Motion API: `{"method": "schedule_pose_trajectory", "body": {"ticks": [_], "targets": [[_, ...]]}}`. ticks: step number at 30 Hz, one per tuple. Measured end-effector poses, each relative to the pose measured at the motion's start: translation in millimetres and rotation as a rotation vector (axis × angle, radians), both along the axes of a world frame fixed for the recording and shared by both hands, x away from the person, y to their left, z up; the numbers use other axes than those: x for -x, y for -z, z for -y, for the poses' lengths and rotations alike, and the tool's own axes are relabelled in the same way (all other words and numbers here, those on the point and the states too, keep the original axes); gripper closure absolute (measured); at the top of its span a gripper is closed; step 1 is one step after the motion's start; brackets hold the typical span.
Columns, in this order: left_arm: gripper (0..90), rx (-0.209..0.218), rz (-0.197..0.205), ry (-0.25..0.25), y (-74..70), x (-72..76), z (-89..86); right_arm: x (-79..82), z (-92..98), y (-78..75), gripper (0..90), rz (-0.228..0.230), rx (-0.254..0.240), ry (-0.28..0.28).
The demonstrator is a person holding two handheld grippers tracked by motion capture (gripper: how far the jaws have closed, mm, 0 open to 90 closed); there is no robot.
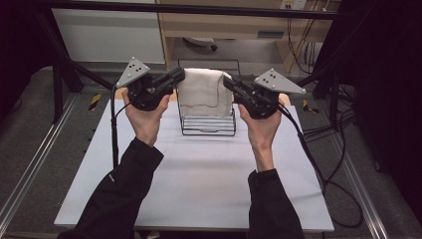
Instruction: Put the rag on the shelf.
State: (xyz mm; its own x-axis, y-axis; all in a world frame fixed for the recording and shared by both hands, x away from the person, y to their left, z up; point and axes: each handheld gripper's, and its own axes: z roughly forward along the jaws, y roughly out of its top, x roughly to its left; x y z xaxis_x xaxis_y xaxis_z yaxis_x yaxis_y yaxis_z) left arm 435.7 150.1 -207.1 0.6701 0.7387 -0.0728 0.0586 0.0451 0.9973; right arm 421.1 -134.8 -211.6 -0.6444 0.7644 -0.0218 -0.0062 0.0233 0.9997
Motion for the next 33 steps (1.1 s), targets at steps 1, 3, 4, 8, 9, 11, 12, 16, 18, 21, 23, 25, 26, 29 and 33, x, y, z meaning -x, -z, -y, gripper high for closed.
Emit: {"method": "schedule_pose_trajectory", "body": {"ticks": [1, 3, 4, 8, 9, 11, 12, 16, 18, 21, 23, 25, 26, 29, 33], "targets": [[84.3, 0.003, 0.001, 0.000, -1.3, -0.9, 0.5, -1.3, 0.4, -1.3, 83.1, 0.001, 0.000, 0.002], [84.3, 0.006, 0.004, -0.003, -4.2, -2.3, 1.5, -3.9, 0.9, -4.1, 83.0, 0.003, 0.000, 0.005], [84.3, 0.005, 0.006, -0.004, -5.6, -3.1, 1.8, -4.9, 0.9, -5.7, 83.1, 0.002, -0.002, 0.006], [84.4, 0.010, 0.012, -0.008, -11.4, -6.4, 2.8, -8.8, 1.8, -12.3, 83.1, 0.017, -0.001, 0.006], [84.3, 0.014, 0.013, -0.008, -13.0, -7.3, 2.9, -9.7, 1.9, -14.2, 83.1, 0.022, 0.003, 0.007], [84.3, 0.016, 0.018, -0.010, -16.5, -9.1, 3.1, -11.2, 1.9, -18.2, 83.1, 0.027, 0.005, 0.009], [84.3, 0.016, 0.021, -0.010, -18.4, -10.0, 3.1, -11.9, 1.7, -20.4, 83.1, 0.030, 0.006, 0.010], [84.3, 0.014, 0.030, -0.016, -26.3, -13.8, 4.5, -15.2, 1.7, -28.2, 83.1, 0.043, 0.005, 0.015], [84.3, 0.011, 0.033, -0.018, -30.2, -15.5, 4.9, -17.2, 1.9, -31.9, 83.1, 0.045, 0.003, 0.017], [84.4, 0.008, 0.041, -0.021, -35.6, -17.2, 5.4, -19.7, 1.9, -37.5, 83.1, 0.050, -0.003, 0.019], [84.4, 0.013, 0.045, -0.022, -39.1, -18.3, 5.7, -21.2, 2.0, -41.0, 83.1, 0.055, -0.003, 0.019], [84.3, 0.006, 0.047, -0.027, -42.3, -20.1, 5.7, -22.6, 1.7, -44.1, 83.1, 0.058, -0.003, 0.022], [84.4, 0.006, 0.048, -0.029, -43.7, -21.3, 5.9, -23.7, 1.4, -45.5, 83.2, 0.061, -0.003, 0.024], [84.4, 0.008, 0.044, -0.034, -47.9, -25.3, 6.7, -27.8, 0.9, -48.7, 83.2, 0.063, -0.003, 0.026], [84.4, 0.006, 0.048, -0.043, -52.8, -30.2, 7.7, -33.4, 0.9, -51.3, 83.1, 0.063, -0.010, 0.027]]}}
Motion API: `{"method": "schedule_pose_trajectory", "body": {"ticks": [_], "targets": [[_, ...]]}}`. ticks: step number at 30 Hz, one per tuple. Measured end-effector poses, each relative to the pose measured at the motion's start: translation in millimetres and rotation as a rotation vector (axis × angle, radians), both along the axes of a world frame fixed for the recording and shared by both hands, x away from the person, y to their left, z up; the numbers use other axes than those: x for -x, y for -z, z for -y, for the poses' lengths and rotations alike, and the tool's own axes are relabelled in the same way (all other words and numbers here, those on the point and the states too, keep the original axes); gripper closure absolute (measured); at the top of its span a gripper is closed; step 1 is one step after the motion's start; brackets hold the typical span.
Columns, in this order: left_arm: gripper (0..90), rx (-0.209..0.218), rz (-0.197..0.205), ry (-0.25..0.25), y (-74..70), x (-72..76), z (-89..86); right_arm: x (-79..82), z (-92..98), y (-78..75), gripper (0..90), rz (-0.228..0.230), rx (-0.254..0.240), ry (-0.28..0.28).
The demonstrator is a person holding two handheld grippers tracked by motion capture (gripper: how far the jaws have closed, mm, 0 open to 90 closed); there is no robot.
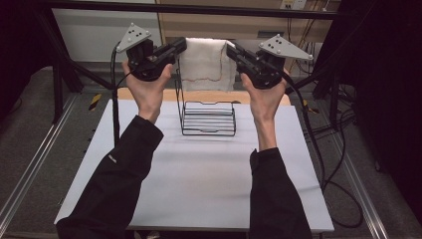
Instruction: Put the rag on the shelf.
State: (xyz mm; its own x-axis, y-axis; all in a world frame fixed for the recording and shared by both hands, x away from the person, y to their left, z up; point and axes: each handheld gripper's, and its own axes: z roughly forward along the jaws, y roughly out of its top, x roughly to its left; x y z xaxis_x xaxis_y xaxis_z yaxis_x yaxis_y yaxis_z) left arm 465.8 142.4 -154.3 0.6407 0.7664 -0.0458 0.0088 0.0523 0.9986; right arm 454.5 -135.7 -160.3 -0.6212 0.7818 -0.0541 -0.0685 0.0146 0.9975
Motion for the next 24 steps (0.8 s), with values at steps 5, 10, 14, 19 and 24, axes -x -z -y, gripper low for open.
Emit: {"method": "schedule_pose_trajectory", "body": {"ticks": [5, 10, 14, 19, 24], "targets": [[84.4, 0.004, -0.006, -0.012, -2.8, -10.0, 0.9, -8.5, -0.9, -2.1, 83.2, -0.001, 0.000, 0.005], [84.4, 0.024, -0.021, -0.014, -5.4, -21.4, 0.9, -18.4, -2.4, -4.4, 83.2, 0.002, 0.003, 0.010], [84.4, 0.028, -0.025, -0.019, -6.4, -28.1, 2.7, -27.2, -2.1, -6.4, 83.2, 0.001, -0.001, 0.019], [84.4, 0.032, -0.038, -0.030, -5.9, -37.7, 4.1, -38.9, -2.0, -5.1, 83.2, -0.014, 0.001, 0.027], [84.4, 0.028, -0.048, -0.042, -2.0, -45.6, 4.4, -47.0, -3.3, -2.7, 83.2, -0.017, 0.008, 0.028]]}}
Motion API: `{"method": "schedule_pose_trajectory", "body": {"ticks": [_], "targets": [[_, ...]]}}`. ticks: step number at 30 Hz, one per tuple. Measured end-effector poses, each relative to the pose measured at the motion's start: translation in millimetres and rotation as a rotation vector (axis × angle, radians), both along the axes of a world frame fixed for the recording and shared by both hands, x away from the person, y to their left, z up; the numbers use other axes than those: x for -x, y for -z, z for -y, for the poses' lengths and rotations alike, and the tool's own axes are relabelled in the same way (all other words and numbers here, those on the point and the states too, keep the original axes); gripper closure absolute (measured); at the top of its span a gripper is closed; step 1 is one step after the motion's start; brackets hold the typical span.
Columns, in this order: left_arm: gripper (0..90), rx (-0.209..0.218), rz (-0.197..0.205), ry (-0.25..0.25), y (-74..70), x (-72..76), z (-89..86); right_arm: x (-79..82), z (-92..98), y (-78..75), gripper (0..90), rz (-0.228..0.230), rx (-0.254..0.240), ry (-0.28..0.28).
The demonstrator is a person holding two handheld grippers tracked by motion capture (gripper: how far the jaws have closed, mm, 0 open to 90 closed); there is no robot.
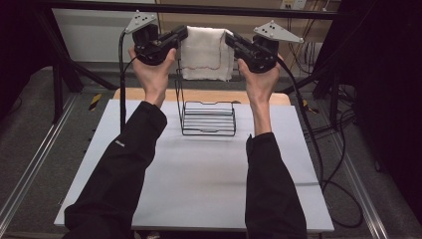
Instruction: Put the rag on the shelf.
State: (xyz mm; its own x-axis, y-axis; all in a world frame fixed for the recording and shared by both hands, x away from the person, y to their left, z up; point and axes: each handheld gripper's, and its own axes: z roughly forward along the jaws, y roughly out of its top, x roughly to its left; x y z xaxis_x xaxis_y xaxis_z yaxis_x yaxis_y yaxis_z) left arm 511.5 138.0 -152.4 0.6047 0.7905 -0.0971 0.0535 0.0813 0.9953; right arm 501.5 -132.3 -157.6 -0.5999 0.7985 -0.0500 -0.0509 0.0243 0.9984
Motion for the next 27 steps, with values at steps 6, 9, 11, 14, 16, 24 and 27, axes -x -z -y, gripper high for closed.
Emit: {"method": "schedule_pose_trajectory", "body": {"ticks": [6, 9, 11, 14, 16, 24, 27], "targets": [[84.4, -0.012, -0.002, -0.006, 2.4, -11.1, 0.6, -11.7, -0.6, 1.1, 83.2, -0.019, 0.005, 0.008], [84.4, -0.023, -0.004, -0.007, 5.5, -14.8, 0.6, -15.8, -0.5, 1.6, 83.3, -0.020, 0.010, 0.005], [84.4, -0.026, -0.012, -0.007, 8.7, -16.7, 0.3, -17.4, -1.1, 3.5, 83.2, -0.027, 0.011, 0.005], [84.4, -0.035, -0.021, -0.005, 13.8, -17.8, -0.2, -19.4, -1.7, 8.9, 83.3, -0.041, 0.017, 0.006], [84.4, -0.045, -0.025, -0.005, 16.9, -18.0, -0.5, -20.0, -1.7, 13.0, 83.2, -0.051, 0.022, 0.007], [84.3, -0.068, -0.037, 0.004, 27.9, -15.2, -1.5, -19.4, -1.5, 27.3, 83.2, -0.076, 0.039, 0.004], [84.4, -0.076, -0.042, 0.009, 31.2, -13.9, -1.4, -18.7, -1.1, 30.9, 83.2, -0.084, 0.045, 0.003]]}}
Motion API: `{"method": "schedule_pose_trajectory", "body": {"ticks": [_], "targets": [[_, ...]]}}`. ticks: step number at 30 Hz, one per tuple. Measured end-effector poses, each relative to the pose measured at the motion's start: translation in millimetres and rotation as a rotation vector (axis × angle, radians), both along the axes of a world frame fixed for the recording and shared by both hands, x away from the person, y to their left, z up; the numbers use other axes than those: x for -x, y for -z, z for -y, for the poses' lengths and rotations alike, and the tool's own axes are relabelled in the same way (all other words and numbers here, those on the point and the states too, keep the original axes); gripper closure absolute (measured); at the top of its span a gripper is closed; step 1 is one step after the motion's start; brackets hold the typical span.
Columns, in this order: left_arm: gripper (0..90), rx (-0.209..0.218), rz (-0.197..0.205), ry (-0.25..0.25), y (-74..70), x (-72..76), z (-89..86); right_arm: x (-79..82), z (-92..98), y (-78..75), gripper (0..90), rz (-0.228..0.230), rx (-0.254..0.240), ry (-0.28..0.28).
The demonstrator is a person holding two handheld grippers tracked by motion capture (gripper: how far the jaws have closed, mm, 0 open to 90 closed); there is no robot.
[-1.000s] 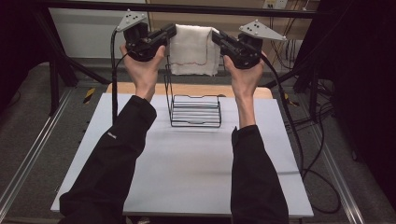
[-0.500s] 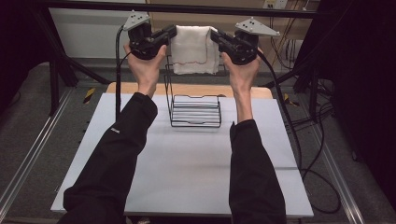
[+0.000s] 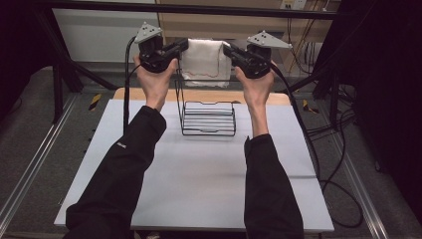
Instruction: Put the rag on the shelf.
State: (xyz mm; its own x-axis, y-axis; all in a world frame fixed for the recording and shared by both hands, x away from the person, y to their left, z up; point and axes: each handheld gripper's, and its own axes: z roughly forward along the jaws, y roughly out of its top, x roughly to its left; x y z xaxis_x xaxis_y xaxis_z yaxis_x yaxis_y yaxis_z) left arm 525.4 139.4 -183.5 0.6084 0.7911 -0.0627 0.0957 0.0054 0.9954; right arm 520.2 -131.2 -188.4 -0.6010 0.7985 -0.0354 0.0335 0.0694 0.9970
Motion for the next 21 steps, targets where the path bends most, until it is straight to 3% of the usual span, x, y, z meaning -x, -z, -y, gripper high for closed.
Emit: {"method": "schedule_pose_trajectory", "body": {"ticks": [8, 21], "targets": [[84.4, -0.016, -0.026, 0.012, 14.0, 1.2, 1.3, 3.2, 1.8, 8.4, 83.2, -0.021, 0.015, 0.000], [84.4, -0.036, -0.020, 0.033, 24.7, 12.3, -2.0, 13.0, 2.5, 19.4, 83.2, -0.041, 0.019, -0.011]]}}
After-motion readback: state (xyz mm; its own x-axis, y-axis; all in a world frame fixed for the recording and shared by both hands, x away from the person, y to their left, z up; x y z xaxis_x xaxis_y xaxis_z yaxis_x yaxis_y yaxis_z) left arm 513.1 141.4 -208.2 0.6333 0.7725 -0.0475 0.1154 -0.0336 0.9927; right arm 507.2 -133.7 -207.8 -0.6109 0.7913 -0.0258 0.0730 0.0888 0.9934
